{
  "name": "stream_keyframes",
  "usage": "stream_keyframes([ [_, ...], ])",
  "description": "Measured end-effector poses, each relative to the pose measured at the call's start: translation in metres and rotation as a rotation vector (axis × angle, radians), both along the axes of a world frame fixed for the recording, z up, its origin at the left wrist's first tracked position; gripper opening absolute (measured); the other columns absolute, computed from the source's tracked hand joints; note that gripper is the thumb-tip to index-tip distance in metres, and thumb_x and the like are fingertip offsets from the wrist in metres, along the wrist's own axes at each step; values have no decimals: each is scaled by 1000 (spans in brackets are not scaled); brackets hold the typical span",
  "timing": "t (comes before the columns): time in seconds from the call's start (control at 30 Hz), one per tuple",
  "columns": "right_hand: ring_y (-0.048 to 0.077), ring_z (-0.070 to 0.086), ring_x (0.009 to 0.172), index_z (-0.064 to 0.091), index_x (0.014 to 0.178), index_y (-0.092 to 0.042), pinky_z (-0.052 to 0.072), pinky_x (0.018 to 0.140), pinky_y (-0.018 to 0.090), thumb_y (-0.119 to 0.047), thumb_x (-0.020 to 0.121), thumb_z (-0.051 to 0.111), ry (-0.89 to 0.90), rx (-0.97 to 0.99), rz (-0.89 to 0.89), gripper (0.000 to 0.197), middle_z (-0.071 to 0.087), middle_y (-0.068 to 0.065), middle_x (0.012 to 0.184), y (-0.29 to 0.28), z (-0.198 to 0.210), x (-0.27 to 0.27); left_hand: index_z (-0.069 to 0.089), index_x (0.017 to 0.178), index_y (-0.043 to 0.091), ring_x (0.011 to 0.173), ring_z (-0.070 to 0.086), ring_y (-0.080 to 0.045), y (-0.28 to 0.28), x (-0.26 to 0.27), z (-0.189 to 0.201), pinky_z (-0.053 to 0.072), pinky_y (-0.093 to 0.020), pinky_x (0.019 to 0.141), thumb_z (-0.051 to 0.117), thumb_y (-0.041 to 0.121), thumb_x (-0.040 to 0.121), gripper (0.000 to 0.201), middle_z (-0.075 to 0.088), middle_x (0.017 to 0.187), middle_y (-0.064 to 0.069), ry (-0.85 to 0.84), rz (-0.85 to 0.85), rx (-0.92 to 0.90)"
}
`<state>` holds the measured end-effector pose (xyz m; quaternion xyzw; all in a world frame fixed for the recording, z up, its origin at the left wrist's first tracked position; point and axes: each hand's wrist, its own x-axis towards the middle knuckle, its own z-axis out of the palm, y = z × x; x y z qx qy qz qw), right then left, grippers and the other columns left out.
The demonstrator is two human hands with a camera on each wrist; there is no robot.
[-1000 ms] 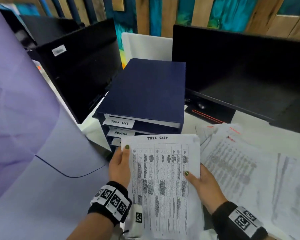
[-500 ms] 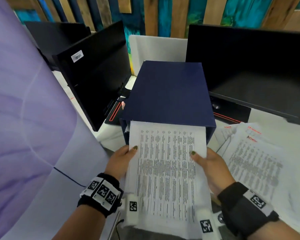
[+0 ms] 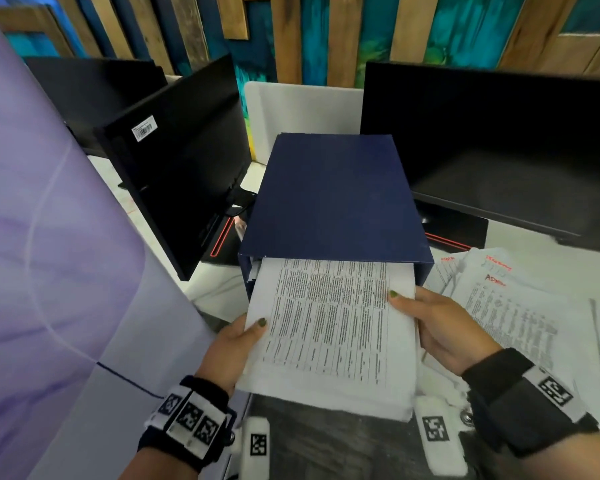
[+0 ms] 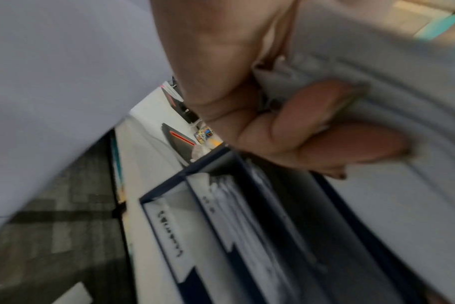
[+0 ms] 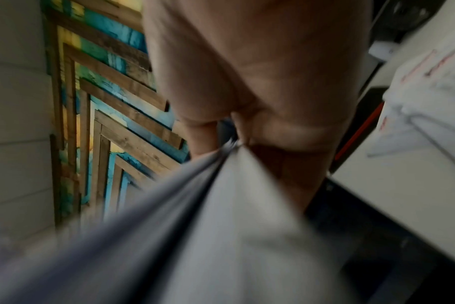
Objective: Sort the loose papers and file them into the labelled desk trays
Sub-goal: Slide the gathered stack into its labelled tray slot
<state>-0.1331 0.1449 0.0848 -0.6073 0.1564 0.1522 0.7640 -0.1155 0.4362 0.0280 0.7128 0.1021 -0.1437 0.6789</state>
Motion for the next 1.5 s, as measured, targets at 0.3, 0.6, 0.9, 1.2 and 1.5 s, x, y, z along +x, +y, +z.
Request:
stream_keyframes([
  [0.3, 18, 54, 40, 55, 116, -3, 47, 42, 24, -16, 94, 53, -8, -77, -30, 25, 62, 20, 73, -1, 8, -12, 66, 96, 11, 67, 69, -19, -36, 36, 41, 49, -26, 49, 53, 34, 93, 27, 73, 92, -9, 5, 159, -223],
  [0.6, 28, 71, 89, 48, 121, 1, 59, 78, 37, 3, 95, 46, -56, 233, -320, 26, 69, 20, 102, 38, 12, 12, 57, 89, 7, 89, 71, -23, -40, 33, 50, 58, -25, 71, 55, 8, 91, 3, 67, 82, -4, -85, 193, -576],
  [0.9, 18, 65, 105, 62, 116, -14, 51, 96, 33, -1, 93, 52, -182, 12, -247, 29, 65, 5, 116, 45, 11, 11, 69, 93, 26, 76, 63, -5, -52, 25, 45, 51, -13, 70, 51, 5, 90, 27, 64, 97, 5, -419, 83, 324],
  [1.2, 21, 37, 126, 64, 103, -21, 32, 111, 38, -31, 84, 63, -716, -1457, 111, 22, 48, -3, 127, 43, -14, 10, 59, 105, 27, 116, 38, -14, -56, 37, 26, 28, -36, 108, 39, 40, 85, 32, 51, 115, 9, -857, -203, 1038],
  [1.5, 22, 31, 135, 36, 139, -24, 23, 115, 38, -57, 90, 40, -492, -1449, 180, 59, 40, -1, 144, 43, -12, 45, 57, 112, 27, 114, 50, -22, -59, 68, 33, 31, -39, 101, 38, 35, 96, 26, 59, 120, 2, -689, -320, 1197],
])
